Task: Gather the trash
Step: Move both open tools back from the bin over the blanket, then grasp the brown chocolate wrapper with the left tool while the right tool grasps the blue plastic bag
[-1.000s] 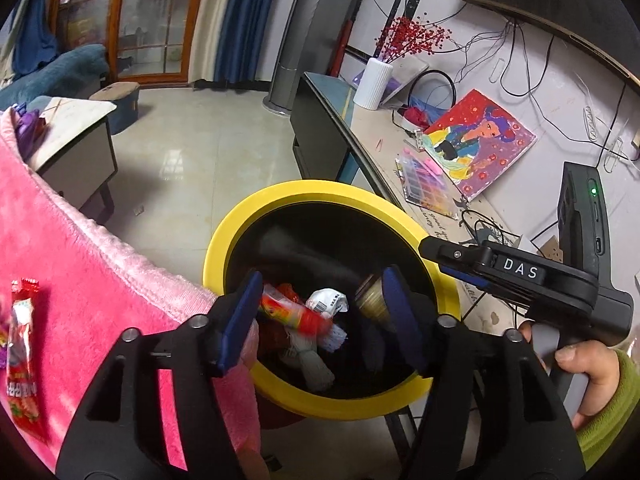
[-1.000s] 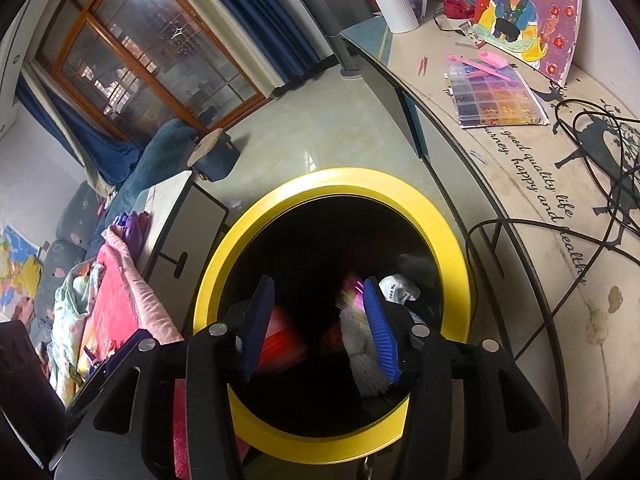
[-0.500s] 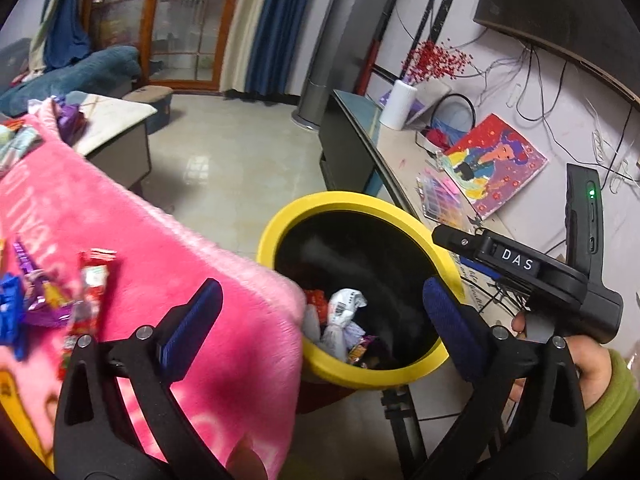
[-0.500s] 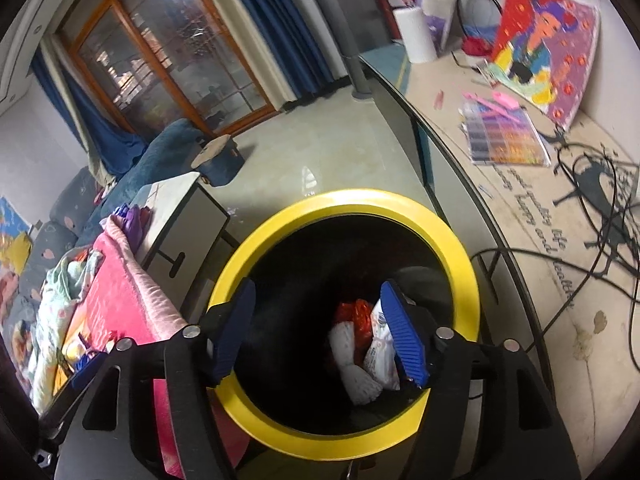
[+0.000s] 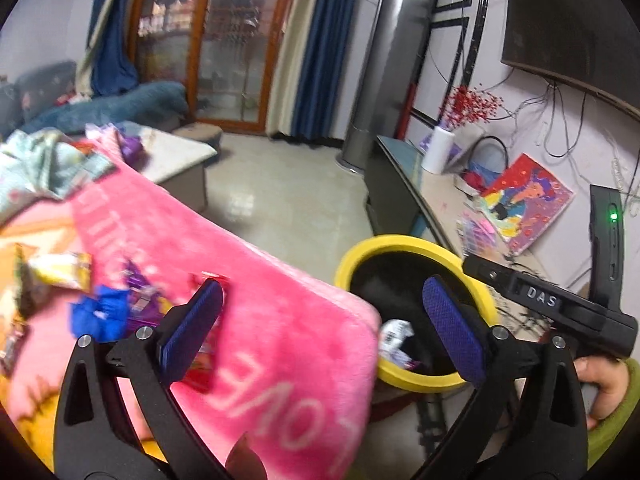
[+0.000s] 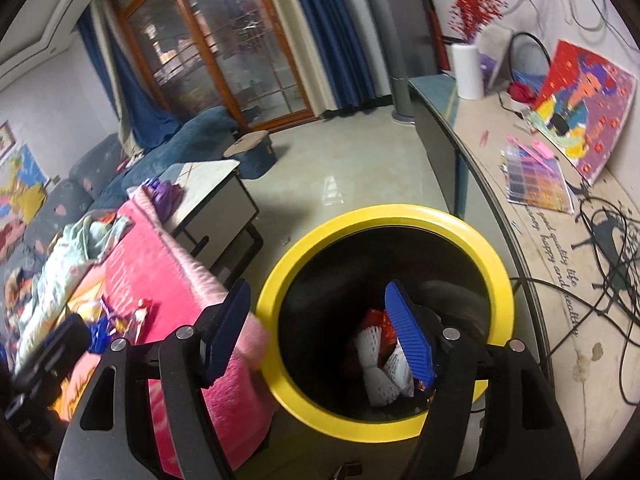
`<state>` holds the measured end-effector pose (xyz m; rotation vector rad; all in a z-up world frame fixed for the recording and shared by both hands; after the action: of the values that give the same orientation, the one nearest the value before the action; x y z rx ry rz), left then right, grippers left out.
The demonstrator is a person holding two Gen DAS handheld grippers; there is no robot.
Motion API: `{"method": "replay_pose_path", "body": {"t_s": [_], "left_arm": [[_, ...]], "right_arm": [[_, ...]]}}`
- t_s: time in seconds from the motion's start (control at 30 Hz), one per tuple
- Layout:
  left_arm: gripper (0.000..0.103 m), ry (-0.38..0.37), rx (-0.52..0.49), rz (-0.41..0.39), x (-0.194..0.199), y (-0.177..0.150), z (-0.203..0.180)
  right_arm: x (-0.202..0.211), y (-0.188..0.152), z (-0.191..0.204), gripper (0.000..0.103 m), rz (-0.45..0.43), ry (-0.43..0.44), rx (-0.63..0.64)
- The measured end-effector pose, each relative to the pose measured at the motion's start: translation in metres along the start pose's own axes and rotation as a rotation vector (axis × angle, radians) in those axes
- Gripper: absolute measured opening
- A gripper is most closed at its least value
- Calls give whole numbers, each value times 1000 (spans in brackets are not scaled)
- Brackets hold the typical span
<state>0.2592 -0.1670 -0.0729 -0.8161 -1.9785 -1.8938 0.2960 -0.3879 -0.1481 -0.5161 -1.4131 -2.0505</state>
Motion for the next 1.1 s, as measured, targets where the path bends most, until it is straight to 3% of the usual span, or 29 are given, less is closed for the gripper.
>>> {"method": "replay_pose_path", "body": {"t_s": [0.7,1.1], "left_arm": [[92,174,106,-76,45,-6,100],[92,294,209,-95,70,-13,168]], "right_arm": [[-6,-40,105,68,36,85,275],[-13,-63,163,68,91,181,398]]}}
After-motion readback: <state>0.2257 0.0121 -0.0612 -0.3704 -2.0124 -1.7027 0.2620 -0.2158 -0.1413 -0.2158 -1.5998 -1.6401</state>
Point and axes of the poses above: each gripper's, at about its wrist camera, not at the fingertips, and x roughly against the way its jaws point, z to its left, y to its top, the point moved 8 cm from there along -x, roughly the way its jaws point, and after that the axes turned 5 degrees about y, right-handed, at the moved point
